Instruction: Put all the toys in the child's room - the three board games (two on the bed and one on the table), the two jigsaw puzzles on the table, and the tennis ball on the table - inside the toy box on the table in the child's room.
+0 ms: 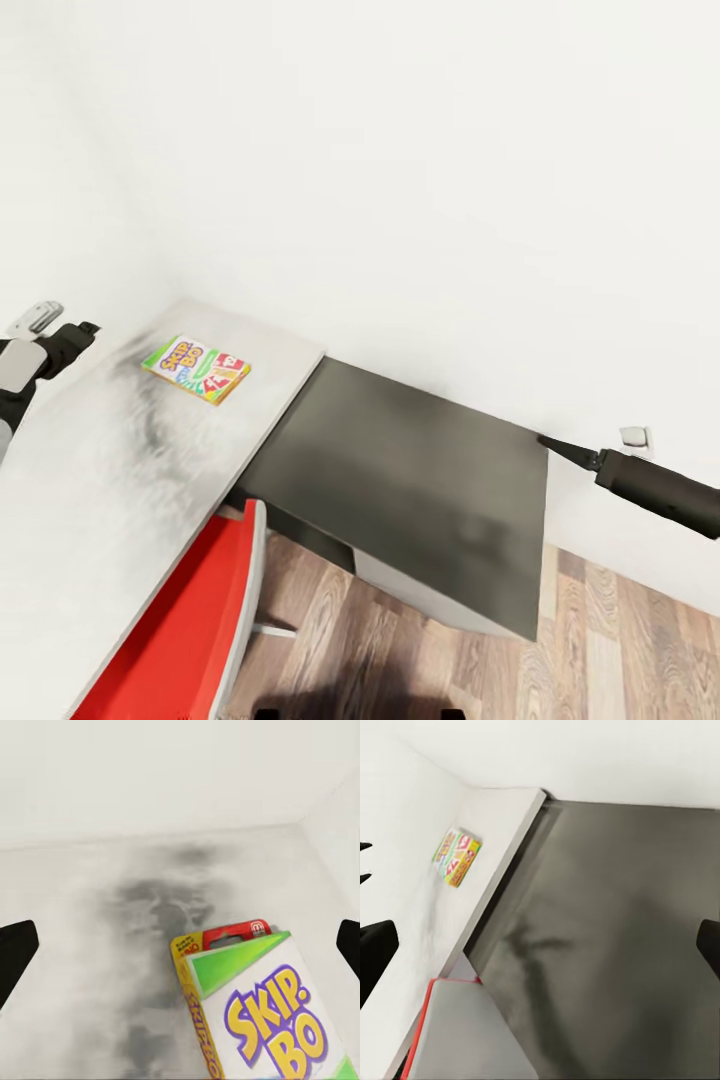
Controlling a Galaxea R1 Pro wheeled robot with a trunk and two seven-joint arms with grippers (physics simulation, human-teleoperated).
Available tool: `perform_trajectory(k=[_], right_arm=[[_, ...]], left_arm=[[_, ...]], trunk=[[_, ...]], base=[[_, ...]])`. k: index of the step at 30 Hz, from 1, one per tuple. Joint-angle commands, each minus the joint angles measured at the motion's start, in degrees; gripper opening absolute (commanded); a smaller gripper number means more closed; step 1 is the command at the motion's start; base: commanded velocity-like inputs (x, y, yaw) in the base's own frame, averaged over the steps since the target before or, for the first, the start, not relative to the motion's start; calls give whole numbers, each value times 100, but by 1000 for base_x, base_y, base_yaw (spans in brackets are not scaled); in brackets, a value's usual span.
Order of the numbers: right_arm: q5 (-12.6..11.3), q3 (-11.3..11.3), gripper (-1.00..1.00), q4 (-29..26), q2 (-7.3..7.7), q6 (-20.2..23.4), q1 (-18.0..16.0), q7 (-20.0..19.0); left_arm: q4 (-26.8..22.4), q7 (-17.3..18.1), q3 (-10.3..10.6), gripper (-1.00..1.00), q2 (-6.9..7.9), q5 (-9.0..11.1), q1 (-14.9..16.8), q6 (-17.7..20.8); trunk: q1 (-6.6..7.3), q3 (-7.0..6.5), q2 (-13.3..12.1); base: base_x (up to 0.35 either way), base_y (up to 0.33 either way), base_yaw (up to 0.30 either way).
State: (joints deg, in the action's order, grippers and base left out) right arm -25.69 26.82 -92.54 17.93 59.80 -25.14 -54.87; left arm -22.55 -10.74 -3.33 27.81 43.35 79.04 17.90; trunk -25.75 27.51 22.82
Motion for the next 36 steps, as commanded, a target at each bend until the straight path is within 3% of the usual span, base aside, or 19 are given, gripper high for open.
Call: perform_trajectory(k=[1, 8, 12, 13, 19, 24, 36], right_arm=[[20, 6, 100, -1, 0, 20, -4, -33], [20, -10, 100, -1, -18, 20, -1, -32], [20, -17, 100, -1, -48, 20, 0, -29], [20, -17, 100, -1, -48, 20, 0, -29], [20, -17, 100, -1, -78, 20, 0, 7], [20, 4, 100, -1, -85, 20, 0, 36], [20, 6, 100, -1, -88, 20, 0, 45]], left_arm=[[-10, -37, -12, 100, -2, 58, 4, 28], [69, -34, -4, 100, -123, 50, 77, -139], [85, -29, 82, 100, -369, -53, 227, -185], [85, -29, 82, 100, -369, -53, 227, -185], [99, -26, 290, 100, -902, -214, 480, -209], [114, -25, 371, 100, -1235, -259, 715, -215], [123, -25, 400, 100, -1404, -271, 803, -217]], trunk=[[-3, 9, 10], [-3, 19, 10], [-3, 25, 10], [-3, 26, 10], [-3, 29, 10], [-3, 32, 10], [-3, 104, 10]], base=[[0, 0, 283], [0, 0, 285], [0, 0, 208], [0, 0, 149], [0, 0, 73], [0, 0, 20], [0, 0, 4]])
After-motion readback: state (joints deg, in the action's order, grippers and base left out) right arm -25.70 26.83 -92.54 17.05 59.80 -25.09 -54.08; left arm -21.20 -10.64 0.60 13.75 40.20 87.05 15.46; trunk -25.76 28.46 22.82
